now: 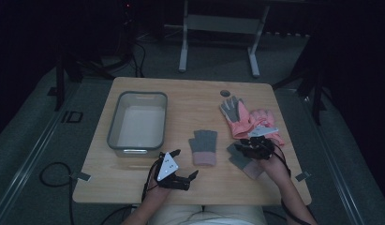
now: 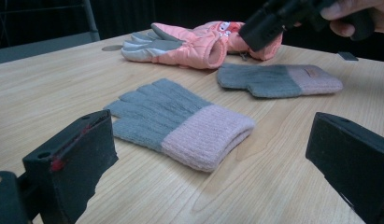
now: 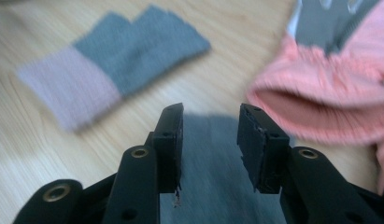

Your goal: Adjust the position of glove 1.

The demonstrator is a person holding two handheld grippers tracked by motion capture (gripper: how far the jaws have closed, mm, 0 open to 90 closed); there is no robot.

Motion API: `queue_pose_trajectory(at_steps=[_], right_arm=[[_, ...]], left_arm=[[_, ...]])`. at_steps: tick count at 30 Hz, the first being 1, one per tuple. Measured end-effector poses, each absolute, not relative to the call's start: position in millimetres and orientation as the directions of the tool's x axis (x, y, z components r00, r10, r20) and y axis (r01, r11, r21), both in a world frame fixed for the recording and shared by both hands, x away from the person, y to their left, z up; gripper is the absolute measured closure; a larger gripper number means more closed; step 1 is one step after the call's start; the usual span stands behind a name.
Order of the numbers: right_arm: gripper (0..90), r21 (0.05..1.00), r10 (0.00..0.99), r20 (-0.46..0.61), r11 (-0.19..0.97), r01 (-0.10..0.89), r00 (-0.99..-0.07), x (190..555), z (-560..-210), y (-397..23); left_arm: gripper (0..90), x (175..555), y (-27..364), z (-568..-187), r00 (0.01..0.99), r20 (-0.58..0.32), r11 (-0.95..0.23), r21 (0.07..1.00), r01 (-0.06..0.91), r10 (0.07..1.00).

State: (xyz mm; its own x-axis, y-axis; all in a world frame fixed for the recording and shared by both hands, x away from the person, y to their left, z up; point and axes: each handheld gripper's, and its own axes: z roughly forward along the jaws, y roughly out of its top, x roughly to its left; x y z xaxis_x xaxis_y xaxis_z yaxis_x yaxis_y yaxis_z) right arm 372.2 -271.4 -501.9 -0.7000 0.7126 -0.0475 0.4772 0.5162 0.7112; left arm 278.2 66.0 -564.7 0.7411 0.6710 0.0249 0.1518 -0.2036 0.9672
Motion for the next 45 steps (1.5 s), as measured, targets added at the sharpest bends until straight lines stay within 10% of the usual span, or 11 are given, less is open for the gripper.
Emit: queue_pose_trajectory(at_steps=[14,24,45], right_arm=[[62.9,0.645,0.71,0.021,0.528,0.552,-0.704,373,-541,-306],[84.6,0.635,0.718,0.117,0.477,0.607,-0.687,362,-540,-300],[85.6,0.718,0.955,0.133,0.092,0.69,-0.266,316,-516,-287]], left_arm=[[1.1,278,66,-565,0.741,0.029,-0.208,0.967,0.151,0.671],[1.1,278,66,-565,0.738,0.028,-0.207,0.966,0.152,0.674],[1.1,278,66,-565,0.737,0.036,-0.212,0.966,0.147,0.675]])
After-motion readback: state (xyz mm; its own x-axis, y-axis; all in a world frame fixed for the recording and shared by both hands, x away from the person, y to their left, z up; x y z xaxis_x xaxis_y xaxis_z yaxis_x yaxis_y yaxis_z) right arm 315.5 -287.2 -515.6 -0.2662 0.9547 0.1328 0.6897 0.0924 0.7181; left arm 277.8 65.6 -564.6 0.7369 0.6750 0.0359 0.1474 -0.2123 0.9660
